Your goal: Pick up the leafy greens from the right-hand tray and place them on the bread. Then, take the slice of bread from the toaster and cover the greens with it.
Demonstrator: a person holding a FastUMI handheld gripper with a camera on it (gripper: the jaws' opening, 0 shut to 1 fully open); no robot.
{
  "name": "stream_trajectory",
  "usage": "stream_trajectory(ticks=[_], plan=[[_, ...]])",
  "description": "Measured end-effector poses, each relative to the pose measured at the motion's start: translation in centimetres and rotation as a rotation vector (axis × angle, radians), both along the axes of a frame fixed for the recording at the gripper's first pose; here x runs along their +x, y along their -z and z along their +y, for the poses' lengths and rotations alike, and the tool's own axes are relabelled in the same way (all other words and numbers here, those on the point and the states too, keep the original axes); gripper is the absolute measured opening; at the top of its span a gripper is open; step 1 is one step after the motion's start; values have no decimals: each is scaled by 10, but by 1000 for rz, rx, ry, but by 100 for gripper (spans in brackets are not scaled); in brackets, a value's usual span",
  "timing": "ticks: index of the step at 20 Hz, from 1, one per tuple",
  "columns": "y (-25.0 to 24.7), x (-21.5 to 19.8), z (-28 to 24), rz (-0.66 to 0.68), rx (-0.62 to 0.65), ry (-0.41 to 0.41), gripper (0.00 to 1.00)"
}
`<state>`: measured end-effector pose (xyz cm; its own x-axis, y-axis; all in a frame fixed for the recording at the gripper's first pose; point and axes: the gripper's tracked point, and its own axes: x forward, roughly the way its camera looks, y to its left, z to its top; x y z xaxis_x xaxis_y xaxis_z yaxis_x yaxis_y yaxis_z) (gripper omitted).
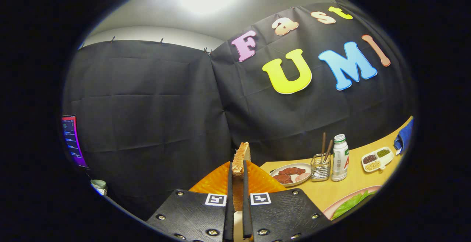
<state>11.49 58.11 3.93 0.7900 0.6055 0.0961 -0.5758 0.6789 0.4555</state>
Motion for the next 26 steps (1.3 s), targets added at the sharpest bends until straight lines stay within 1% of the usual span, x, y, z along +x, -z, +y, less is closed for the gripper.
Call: stream_trajectory(ticks=[4, 10, 12, 15, 18, 21, 23, 26], plan=[[25, 5, -46, 5, -93, 77, 9], [98, 10, -148, 56, -334, 270, 9], [119, 9, -176, 77, -389, 328, 9], [143, 4, -207, 107, -455, 386, 9], [160, 0, -227, 130, -512, 421, 9], [168, -4, -237, 127, -566, 443, 9], [173, -6, -234, 127, -585, 438, 10], [181, -10, -220, 132, -593, 404, 9]])
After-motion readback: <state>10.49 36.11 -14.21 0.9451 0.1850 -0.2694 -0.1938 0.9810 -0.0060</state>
